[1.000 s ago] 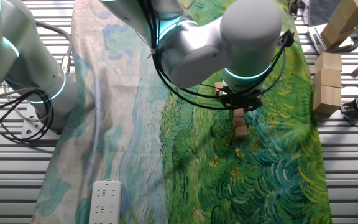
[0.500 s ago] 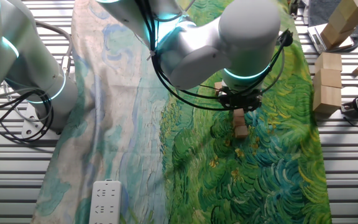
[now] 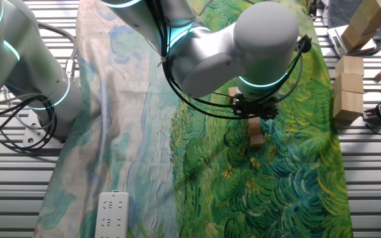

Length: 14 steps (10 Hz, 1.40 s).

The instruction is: Stack the blocks into a pyramid shape

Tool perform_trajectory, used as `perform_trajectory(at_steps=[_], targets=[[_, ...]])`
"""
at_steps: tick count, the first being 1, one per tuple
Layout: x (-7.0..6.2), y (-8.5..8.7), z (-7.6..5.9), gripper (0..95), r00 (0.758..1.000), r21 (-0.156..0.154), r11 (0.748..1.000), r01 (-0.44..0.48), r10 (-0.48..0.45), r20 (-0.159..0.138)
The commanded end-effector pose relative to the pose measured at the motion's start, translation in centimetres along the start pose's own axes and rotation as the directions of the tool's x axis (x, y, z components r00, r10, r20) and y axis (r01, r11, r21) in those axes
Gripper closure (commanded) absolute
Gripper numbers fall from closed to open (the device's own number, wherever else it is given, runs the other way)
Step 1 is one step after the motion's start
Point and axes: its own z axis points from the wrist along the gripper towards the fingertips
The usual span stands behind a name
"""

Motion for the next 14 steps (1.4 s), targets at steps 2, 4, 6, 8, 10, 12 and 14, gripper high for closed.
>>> perform_trajectory(at_steps=[2,4,6,8,10,12,14], targets=[[-0.6,0.1,-1.8,19.0,0.999,-0.003,1.0,-0.026,0.026,-0.027],[-1.5,0.5,-3.0,19.0,0.998,-0.001,0.998,-0.058,0.057,-0.035],[-2.5,1.0,-3.3,19.0,0.995,0.0,0.995,-0.097,0.097,-0.032],[-3.2,1.5,-3.2,19.0,0.991,-0.007,0.991,-0.136,0.136,-0.012],[-4.0,2.1,-3.1,38.0,0.984,-0.009,0.984,-0.18,0.18,-0.012],[-4.7,2.6,-2.9,38.0,0.979,-0.013,0.979,-0.205,0.205,-0.016],[-5.0,2.9,-2.9,38.0,0.977,-0.022,0.977,-0.211,0.21,-0.02]])
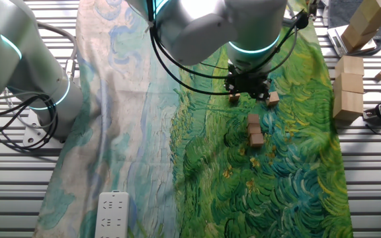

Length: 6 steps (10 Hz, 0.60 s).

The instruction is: Stack the blocks into a pyramid shape

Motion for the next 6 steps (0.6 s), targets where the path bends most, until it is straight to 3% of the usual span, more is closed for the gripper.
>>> perform_trajectory(at_steps=[1,2,3,6], targets=[[0.02,-0.08,0.05,38.0,1.0,-0.009,1.0,0.005,-0.005,-0.007],[0.03,-0.08,0.05,57.0,0.999,-0.001,1.0,0.021,-0.021,-0.034],[0.03,-0.08,0.05,95.0,0.999,0.001,1.0,0.021,-0.021,-0.041],[0.18,-0.01,0.1,95.0,0.998,-0.015,0.999,0.046,-0.046,-0.048]])
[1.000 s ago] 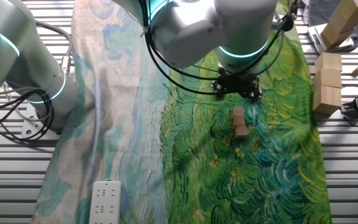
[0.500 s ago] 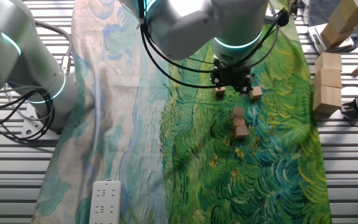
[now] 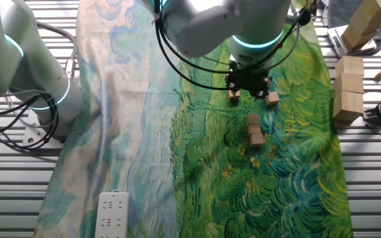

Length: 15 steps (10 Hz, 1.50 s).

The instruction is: Stack the blocks into a pyramid shape

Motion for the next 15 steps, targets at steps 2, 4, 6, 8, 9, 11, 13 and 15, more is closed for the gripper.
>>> perform_trajectory(at_steps=[2,4,6,8,9,11,13,15], targets=[[0.03,-0.04,0.29,95.0,1.0,-0.012,1.0,0.022,-0.022,0.001],[0.24,0.02,0.35,95.0,0.999,-0.006,0.999,0.048,-0.049,-0.016],[0.24,0.02,0.35,95.0,0.996,-0.003,0.996,0.086,-0.086,-0.024],[0.24,0.02,0.35,95.0,0.986,-0.011,0.986,0.164,-0.164,0.008],[0.24,0.02,0.35,95.0,0.983,-0.01,0.983,0.182,-0.182,0.006],[0.24,0.02,0.35,95.0,0.979,-0.014,0.979,0.204,-0.204,0.017],[0.24,0.02,0.35,95.0,0.976,-0.016,0.976,0.218,-0.218,0.023],[0.24,0.02,0.35,95.0,0.976,-0.016,0.976,0.216,-0.216,0.01]])
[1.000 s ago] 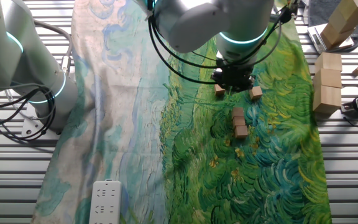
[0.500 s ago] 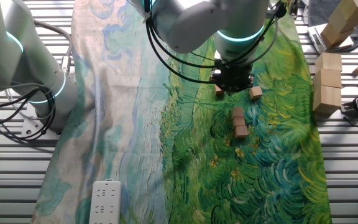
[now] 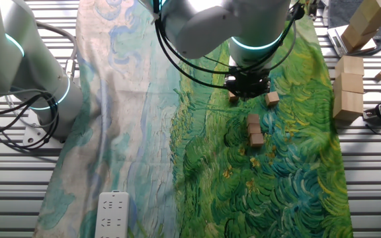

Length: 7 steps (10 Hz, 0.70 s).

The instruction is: Stack the blocks into a pyramid shape

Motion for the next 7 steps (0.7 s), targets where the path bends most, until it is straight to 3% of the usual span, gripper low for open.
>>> perform_trajectory(at_steps=[1,7], targets=[[0.06,-0.09,0.05,95.0,1.0,0.004,1.0,-0.008,0.008,-0.017],[0.06,-0.09,0.05,95.0,0.999,-0.023,0.999,-0.031,0.031,-0.013]])
